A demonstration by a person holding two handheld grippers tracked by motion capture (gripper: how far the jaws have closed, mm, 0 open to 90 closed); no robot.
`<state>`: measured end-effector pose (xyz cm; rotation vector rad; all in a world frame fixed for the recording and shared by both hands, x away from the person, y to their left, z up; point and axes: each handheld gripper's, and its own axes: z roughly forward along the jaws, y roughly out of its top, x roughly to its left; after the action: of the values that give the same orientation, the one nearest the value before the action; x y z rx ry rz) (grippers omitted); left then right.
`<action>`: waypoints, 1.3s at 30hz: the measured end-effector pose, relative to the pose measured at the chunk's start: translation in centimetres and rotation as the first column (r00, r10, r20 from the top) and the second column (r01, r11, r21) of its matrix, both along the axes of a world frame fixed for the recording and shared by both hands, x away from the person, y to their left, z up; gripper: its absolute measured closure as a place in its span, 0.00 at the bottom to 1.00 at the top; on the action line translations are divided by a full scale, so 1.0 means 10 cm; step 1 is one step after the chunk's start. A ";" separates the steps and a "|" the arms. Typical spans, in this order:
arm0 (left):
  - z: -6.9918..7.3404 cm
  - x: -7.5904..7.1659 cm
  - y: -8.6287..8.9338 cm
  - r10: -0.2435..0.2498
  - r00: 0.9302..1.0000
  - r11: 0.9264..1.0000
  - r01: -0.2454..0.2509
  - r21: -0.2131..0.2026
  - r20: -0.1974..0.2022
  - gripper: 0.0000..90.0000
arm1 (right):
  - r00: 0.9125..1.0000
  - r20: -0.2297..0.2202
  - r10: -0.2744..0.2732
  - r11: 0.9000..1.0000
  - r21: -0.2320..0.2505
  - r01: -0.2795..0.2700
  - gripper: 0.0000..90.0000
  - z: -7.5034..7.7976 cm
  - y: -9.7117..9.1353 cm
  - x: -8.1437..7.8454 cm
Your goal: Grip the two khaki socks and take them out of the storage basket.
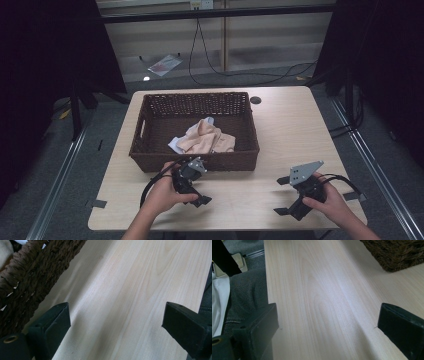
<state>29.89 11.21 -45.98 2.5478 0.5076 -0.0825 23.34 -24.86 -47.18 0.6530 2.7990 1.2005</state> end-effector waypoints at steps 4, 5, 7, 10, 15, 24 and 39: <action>0.02 0.02 0.00 -0.005 1.000 1.000 0.005 0.009 -0.009 0.09 | 1.000 -0.001 0.001 1.000 -0.003 -0.001 0.03 0.00 0.00 0.00; 0.02 0.02 0.00 -0.005 1.000 1.000 0.005 0.009 -0.009 0.09 | 1.000 -0.001 0.001 1.000 -0.003 -0.001 0.03 0.00 0.00 0.00; 0.04 0.02 0.00 0.000 1.000 1.000 0.000 0.017 -0.020 0.09 | 1.000 0.000 0.001 1.000 -0.002 -0.001 0.03 0.00 0.00 0.00; 0.10 0.06 0.01 -0.007 1.000 1.000 0.008 0.026 -0.029 0.09 | 1.000 0.001 -0.003 1.000 -0.001 0.003 0.03 0.00 0.00 0.00; 0.17 0.10 0.02 -0.001 0.998 1.000 0.002 0.015 -0.062 0.10 | 1.000 -0.002 -0.004 1.000 -0.003 0.004 0.03 0.00 0.00 0.00; 0.34 0.15 -0.01 -0.013 0.996 0.998 0.018 0.053 -0.089 0.10 | 1.000 -0.004 -0.005 1.000 -0.004 0.005 0.03 0.00 0.00 0.00; 0.66 0.31 -0.04 -0.015 0.993 0.996 0.026 0.090 -0.121 0.09 | 1.000 0.000 -0.003 1.000 -0.002 0.003 0.03 0.00 0.00 0.00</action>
<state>32.97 10.82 -39.35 2.6493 0.5430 -0.2256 23.32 -24.89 -47.20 0.6561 2.7981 1.1966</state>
